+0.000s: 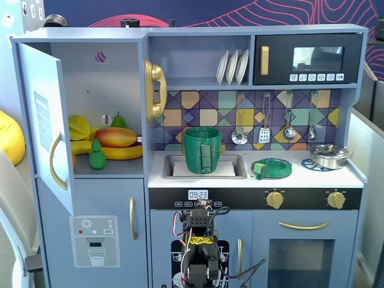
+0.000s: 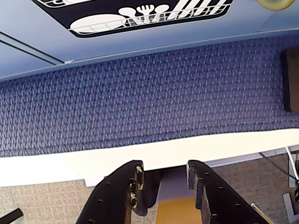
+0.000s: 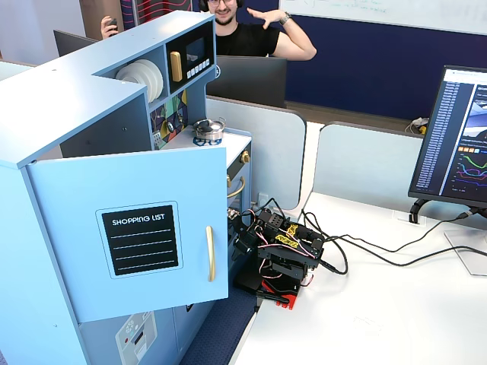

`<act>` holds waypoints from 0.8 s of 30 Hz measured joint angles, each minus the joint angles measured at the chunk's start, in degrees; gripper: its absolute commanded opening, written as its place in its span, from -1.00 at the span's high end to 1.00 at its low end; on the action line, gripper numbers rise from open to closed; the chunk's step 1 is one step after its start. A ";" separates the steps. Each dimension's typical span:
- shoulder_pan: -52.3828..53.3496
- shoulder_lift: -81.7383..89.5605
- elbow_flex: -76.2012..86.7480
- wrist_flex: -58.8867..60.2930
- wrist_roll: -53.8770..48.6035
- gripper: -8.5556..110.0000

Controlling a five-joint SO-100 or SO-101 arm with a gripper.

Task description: Pick up the green pineapple from the left cabinet and place it in the green recipient

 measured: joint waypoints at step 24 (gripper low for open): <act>-18.19 -5.63 -0.79 -30.32 -4.83 0.86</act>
